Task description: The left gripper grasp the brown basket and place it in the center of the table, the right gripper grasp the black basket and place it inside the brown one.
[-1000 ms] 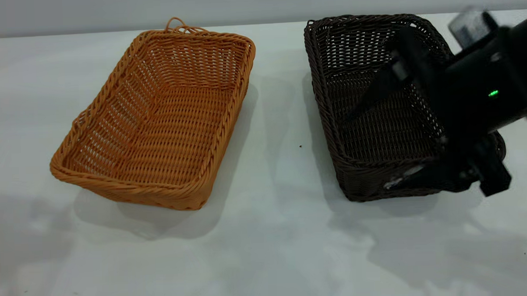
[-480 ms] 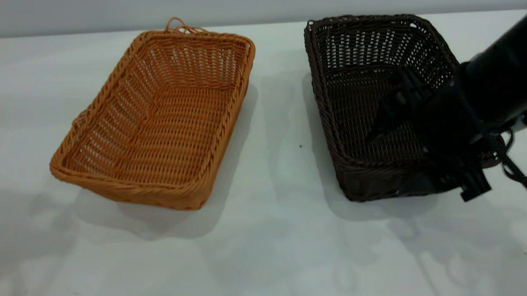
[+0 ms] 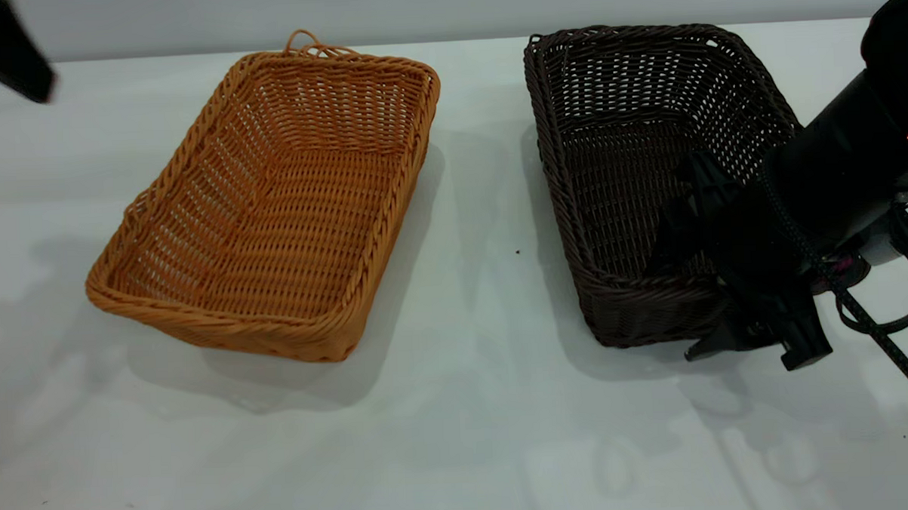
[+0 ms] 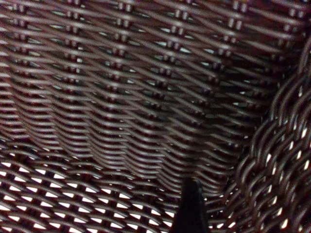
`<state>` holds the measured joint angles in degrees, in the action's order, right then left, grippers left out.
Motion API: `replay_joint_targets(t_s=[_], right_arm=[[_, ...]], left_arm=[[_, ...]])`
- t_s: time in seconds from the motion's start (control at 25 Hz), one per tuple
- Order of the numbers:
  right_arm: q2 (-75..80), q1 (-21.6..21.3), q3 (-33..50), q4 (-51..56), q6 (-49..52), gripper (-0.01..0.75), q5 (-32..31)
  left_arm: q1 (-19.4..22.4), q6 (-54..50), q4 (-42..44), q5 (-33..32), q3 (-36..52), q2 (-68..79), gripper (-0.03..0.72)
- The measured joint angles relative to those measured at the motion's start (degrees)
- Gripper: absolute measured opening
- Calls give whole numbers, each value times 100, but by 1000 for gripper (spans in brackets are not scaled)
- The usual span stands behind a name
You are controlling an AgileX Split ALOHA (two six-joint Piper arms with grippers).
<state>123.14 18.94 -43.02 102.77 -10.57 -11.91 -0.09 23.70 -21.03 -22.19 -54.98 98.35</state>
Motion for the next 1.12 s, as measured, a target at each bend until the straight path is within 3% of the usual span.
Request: replay_joint_targets(t_s=[0.36,0.68,0.84,1.0,1.12], right_arm=[[0,0,0,0,-5,521,-6],[0,0,0,6,-5,513,-5],[0,0,0,6,-10,400,0],[0,0,-4,6,-10,188,0],[0,-6,-4,54,7,127,-40]], left_arm=[[-639,0,-13,294,-1516,2237,590],[-731,-17,37,673,-1747,3276,572],[-813,-72,-3,675,-1747,3477,428],[-866,-85,-55,685,-1747,3477,201],[-866,10,-88,674,-1754,3477,94]])
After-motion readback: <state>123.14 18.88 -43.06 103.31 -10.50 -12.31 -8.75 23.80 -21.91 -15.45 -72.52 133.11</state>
